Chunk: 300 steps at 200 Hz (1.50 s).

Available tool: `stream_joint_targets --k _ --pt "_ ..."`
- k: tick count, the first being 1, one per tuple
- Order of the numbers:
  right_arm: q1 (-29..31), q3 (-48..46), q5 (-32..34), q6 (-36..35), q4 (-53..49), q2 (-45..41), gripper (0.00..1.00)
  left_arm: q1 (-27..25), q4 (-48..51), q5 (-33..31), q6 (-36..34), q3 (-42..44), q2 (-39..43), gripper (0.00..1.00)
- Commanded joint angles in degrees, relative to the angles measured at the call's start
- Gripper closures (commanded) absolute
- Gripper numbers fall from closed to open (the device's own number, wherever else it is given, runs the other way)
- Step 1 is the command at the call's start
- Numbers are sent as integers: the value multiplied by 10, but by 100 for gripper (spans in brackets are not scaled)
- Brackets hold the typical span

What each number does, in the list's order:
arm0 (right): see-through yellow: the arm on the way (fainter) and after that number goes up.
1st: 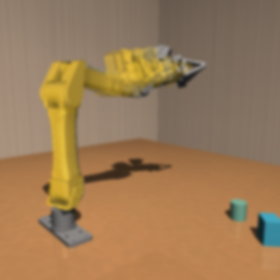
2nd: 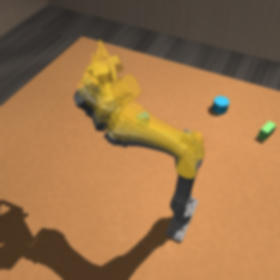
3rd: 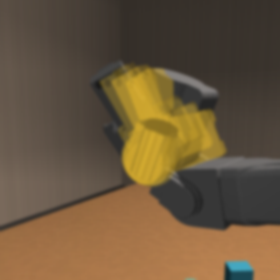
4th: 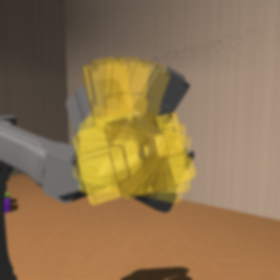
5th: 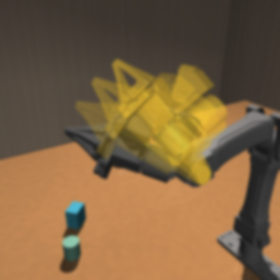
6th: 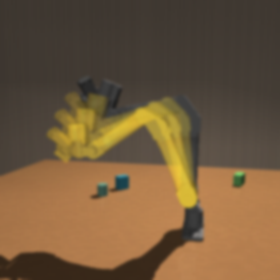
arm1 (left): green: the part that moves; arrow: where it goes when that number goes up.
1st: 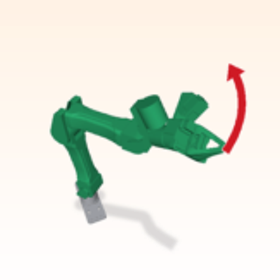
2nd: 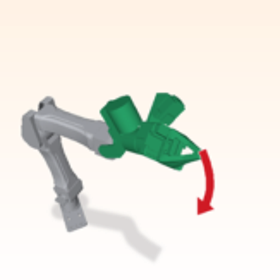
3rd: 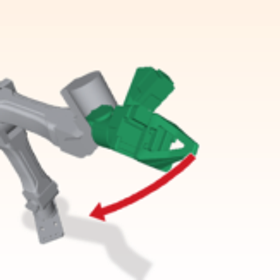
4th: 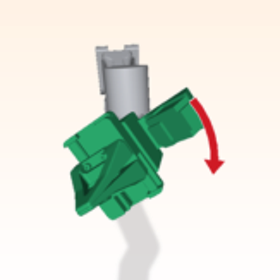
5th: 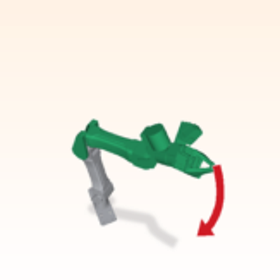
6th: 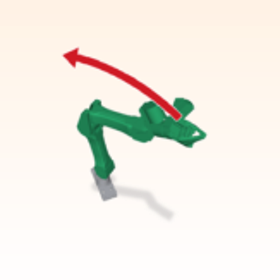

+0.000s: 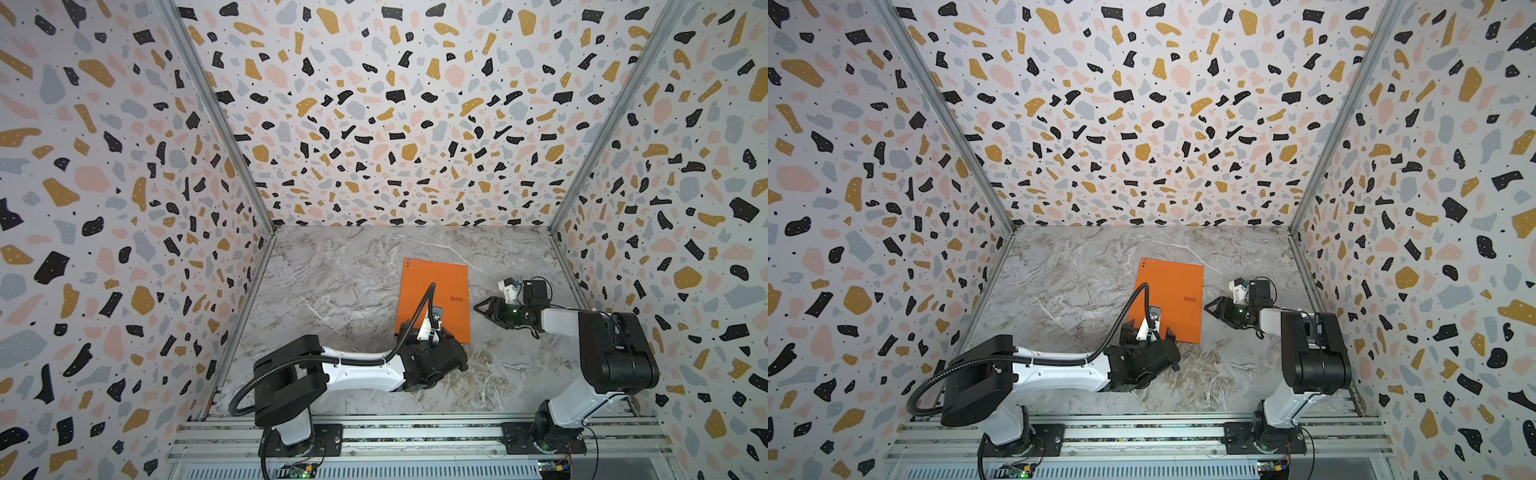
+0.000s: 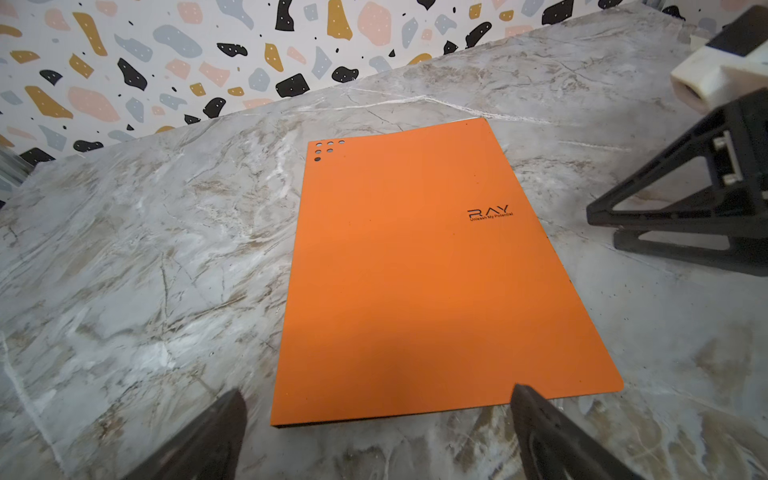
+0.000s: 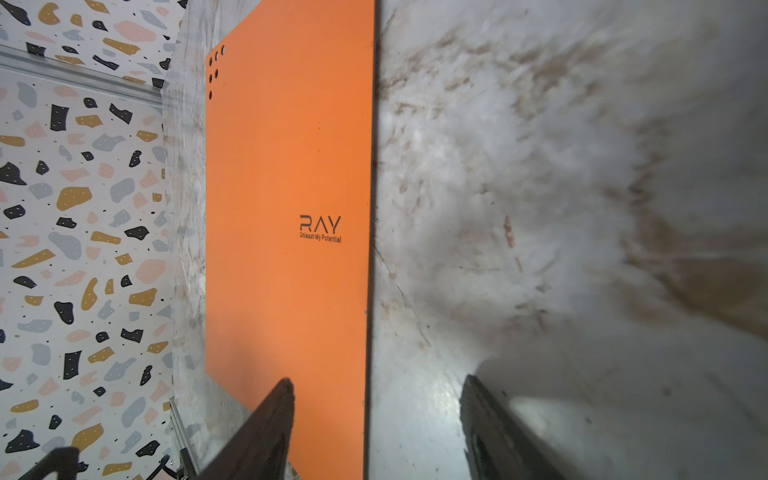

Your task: Put the files into the folder

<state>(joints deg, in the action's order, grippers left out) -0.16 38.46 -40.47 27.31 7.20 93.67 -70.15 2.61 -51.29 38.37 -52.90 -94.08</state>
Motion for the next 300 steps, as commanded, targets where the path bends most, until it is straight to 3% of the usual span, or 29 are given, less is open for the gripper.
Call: stream_joint_targets --k 1,42,113,190,227,249,266,300 --pt "-5 -10 19 -16 -22 -36 34 30 -68 50 11 49 47 1" --pt "-11 -26 53 -29 -20 -101 28 82 -147 107 26 141 129 1" --pt "-15 -75 146 -60 27 -232 23 145 -198 140 17 237 222 0" --pt "-14 -207 308 -122 204 -380 20 209 -201 180 1 291 280 0" --pt "-14 -262 384 -162 299 -385 20 219 -195 184 0 296 285 1" --pt "-12 -313 409 -173 407 -376 20 225 -191 184 1 303 291 0" --pt "-11 -341 425 -175 487 -347 18 231 -183 183 1 308 299 1" --pt "8 -328 480 -196 543 -271 15 248 -174 177 5 323 317 1"
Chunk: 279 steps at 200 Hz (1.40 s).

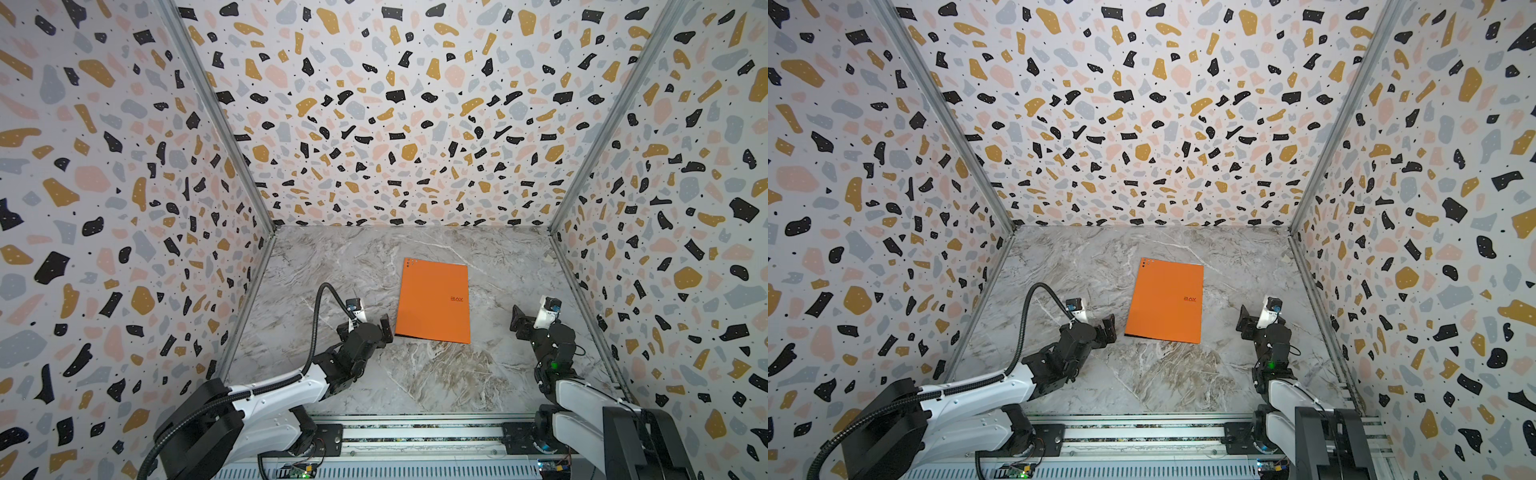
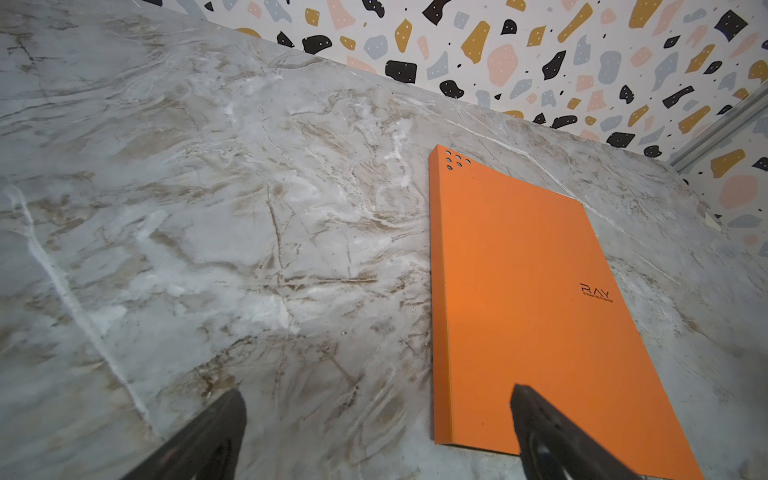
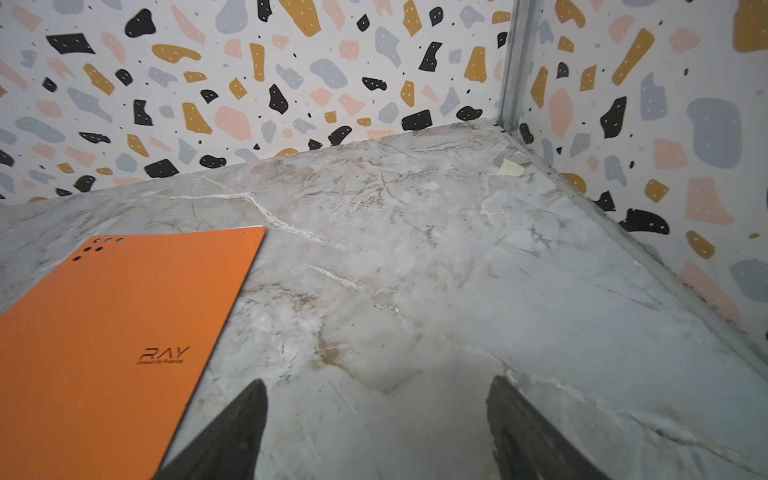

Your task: Put the files into the folder

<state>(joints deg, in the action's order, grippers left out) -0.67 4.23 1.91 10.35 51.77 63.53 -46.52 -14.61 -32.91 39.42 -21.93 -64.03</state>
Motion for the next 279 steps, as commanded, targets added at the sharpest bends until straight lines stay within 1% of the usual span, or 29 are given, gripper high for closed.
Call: stream_joint_targets --k 1,16,25,48,60,73,95,149,159,170,178,183,188,201,211,220,227,241,253,258,269,279 --pt "14 15 58 -28 100 31 15 12 -2 -7 -6 14 17 1" --pt "28 18 82 -42 143 63 14 17 -2 -18 -1 19 27 1" --pt "30 25 90 -46 154 80 14 18 19 -26 2 21 30 0" --pt "35 29 98 -51 198 132 13 20 31 -42 0 23 40 1" --pt "38 29 105 -52 223 152 11 23 37 -49 0 23 43 1" --pt "40 38 104 -53 195 150 9 26 42 -59 0 22 49 1" --pt "39 44 103 -53 189 153 7 31 48 -75 3 25 59 1" --pt "41 47 103 -56 187 157 4 62 52 -71 -11 35 87 1" --pt "42 47 90 -59 191 159 3 67 52 -68 -14 37 90 0" --pt "44 32 62 -74 235 181 3 73 52 -64 -16 37 90 1" --pt "51 12 75 -86 342 221 1 76 52 -61 -18 37 91 0" --pt "56 7 81 -91 369 237 0 78 52 -58 -20 37 91 1" --pt "61 10 86 -94 353 231 0 80 53 -57 -23 36 91 0" --pt "62 41 87 -89 254 208 1 84 59 -60 -30 32 91 1" --pt "57 67 83 -85 207 217 1 88 62 -68 -38 28 93 1" --pt "59 66 86 -86 218 219 1 97 65 -77 -51 24 92 0" --pt "59 68 83 -86 208 217 1 106 70 -88 -63 18 91 1" --pt "59 68 85 -86 214 219 1 129 83 -133 -92 1 87 0" --pt "59 68 84 -85 209 217 1 159 71 -159 -124 -6 77 0" --pt "58 68 84 -85 209 217 1 178 66 -156 -130 -12 74 1" --pt "59 68 85 -85 211 218 1 216 38 -125 -161 -17 63 1" --pt "59 68 84 -85 211 218 1 246 15 -121 -181 -25 51 0"
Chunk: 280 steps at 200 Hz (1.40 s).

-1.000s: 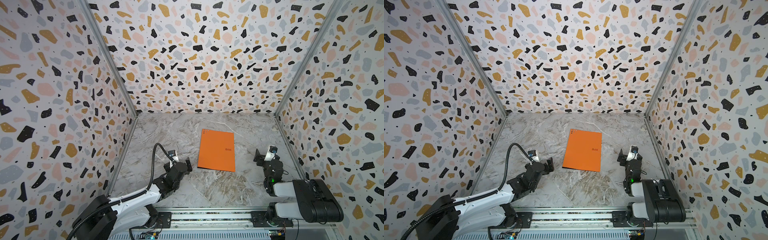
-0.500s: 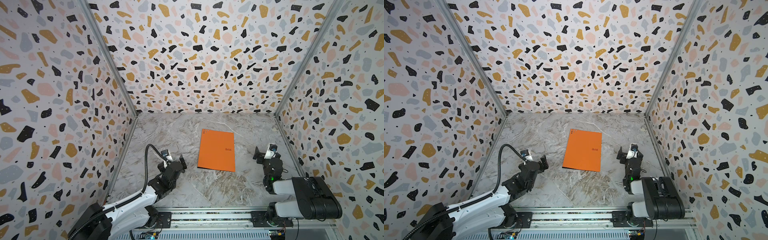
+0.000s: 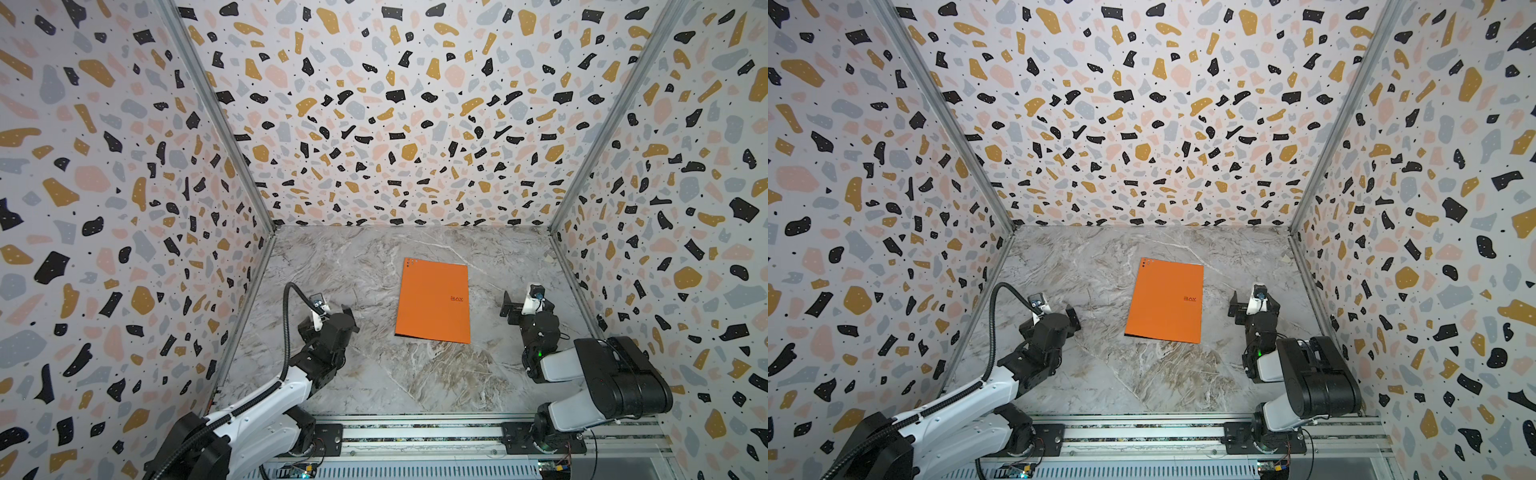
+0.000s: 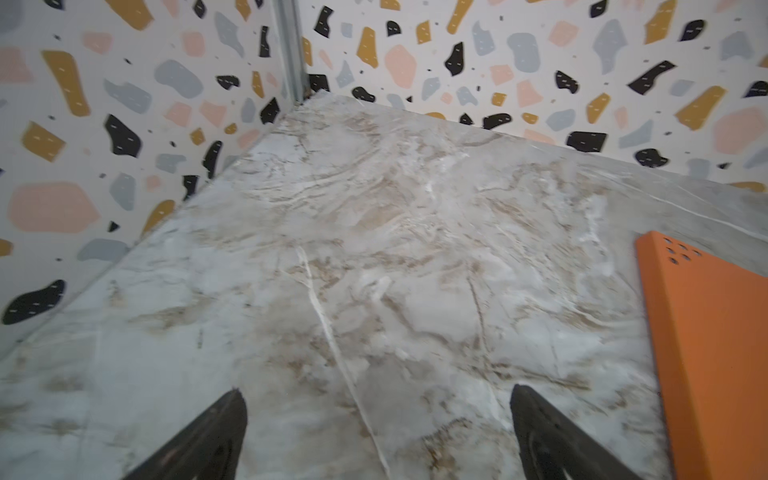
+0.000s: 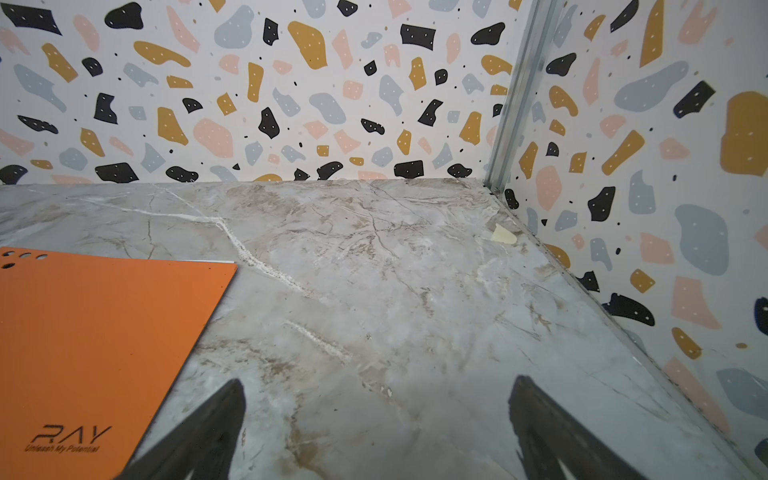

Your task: Put the files into the folder

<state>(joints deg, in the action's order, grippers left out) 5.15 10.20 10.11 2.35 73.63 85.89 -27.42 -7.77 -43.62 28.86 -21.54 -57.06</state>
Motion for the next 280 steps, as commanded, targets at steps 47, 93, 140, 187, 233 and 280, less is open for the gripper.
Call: stream_joint_targets --k 47,93,140,187,233,280 --pt "1 8 3 -5 -8 -6 1 146 -208 -49 -201 -34 -132 0" --pt "0 8 3 -5 -8 -6 1 159 -500 76 -267 85 -170 1" --pt "0 7 3 -6 -8 -6 1 184 -703 78 -253 153 -247 0" --pt "0 7 3 -6 -7 -8 1 191 -630 93 -246 130 -233 0" --pt "1 6 2 -7 -7 -8 1 191 -632 92 -247 129 -235 1" --pt "1 7 3 -7 -7 -7 1 191 -631 91 -246 128 -236 0"
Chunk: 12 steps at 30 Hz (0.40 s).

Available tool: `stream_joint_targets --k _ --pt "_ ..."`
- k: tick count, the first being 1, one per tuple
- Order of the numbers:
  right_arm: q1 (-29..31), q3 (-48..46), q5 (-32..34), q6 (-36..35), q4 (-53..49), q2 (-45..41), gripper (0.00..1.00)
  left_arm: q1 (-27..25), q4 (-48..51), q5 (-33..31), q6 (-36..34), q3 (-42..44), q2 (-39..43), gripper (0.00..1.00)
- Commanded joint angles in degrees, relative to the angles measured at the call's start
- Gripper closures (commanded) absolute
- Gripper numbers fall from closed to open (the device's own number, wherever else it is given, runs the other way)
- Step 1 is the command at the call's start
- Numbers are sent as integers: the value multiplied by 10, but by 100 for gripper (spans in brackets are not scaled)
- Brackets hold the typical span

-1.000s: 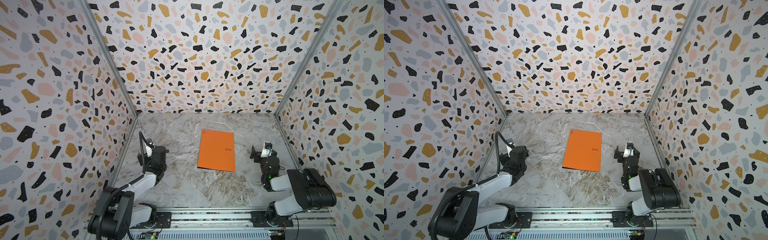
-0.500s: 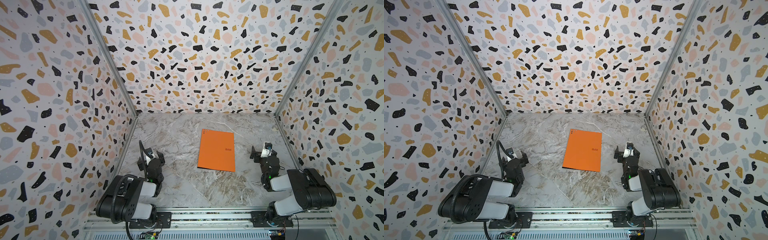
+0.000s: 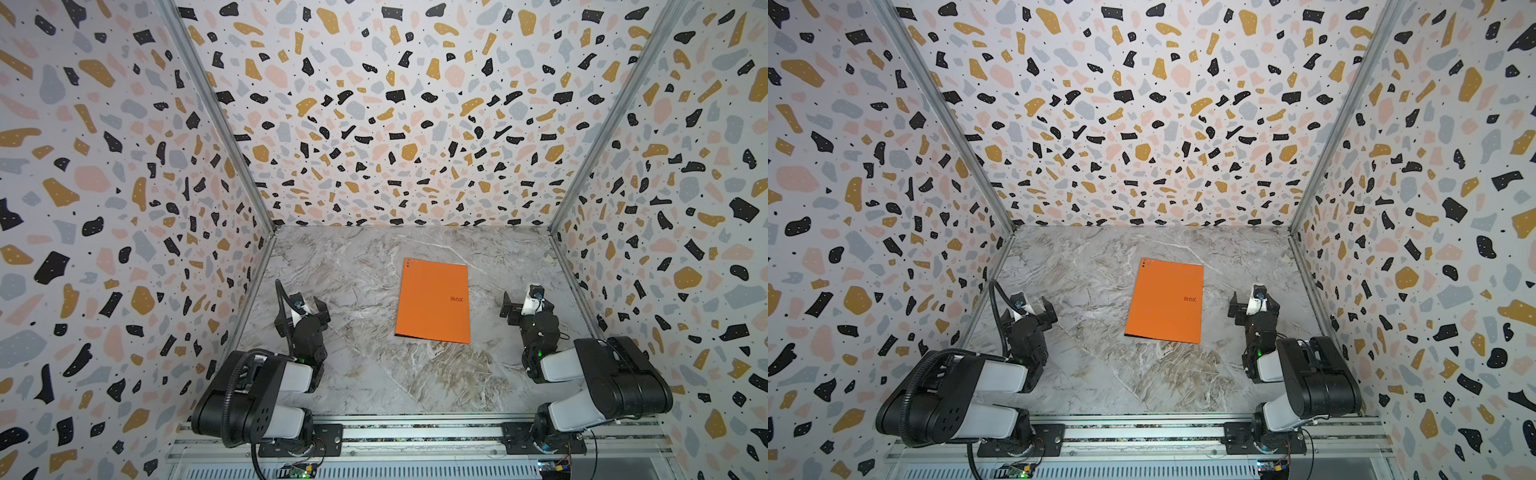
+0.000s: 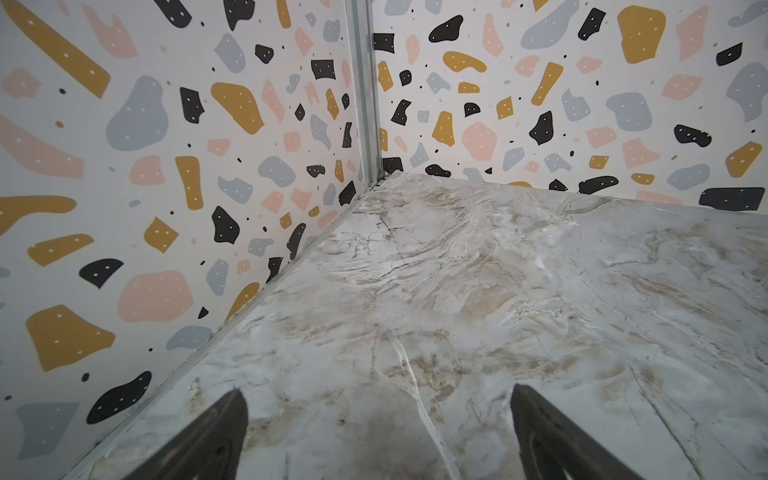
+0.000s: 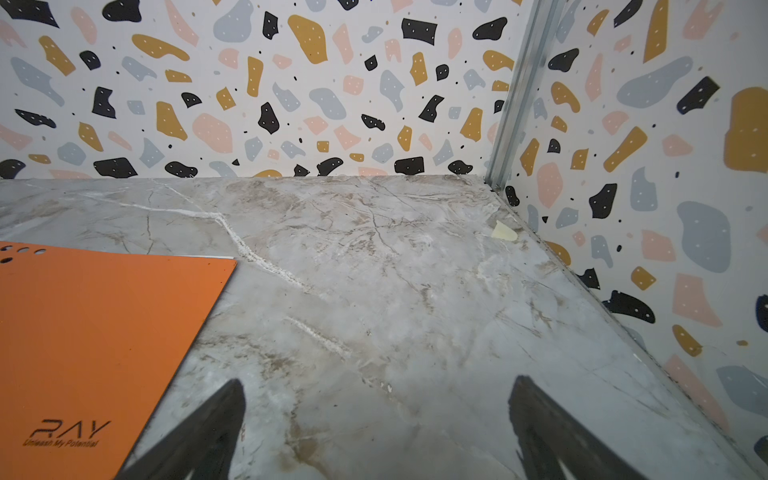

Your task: Put the files into the folder

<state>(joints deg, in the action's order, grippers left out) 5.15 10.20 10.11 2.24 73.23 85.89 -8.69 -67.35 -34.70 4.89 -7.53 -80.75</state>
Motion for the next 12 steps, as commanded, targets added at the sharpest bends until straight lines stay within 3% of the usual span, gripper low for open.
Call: stream_joint_targets --k 1,12 --pt "1 6 3 -6 -3 -7 1 3 -35 1 -7 -13 1 0" --pt "5 9 8 -10 -5 -6 1 3 -38 1 -7 -8 8 1"
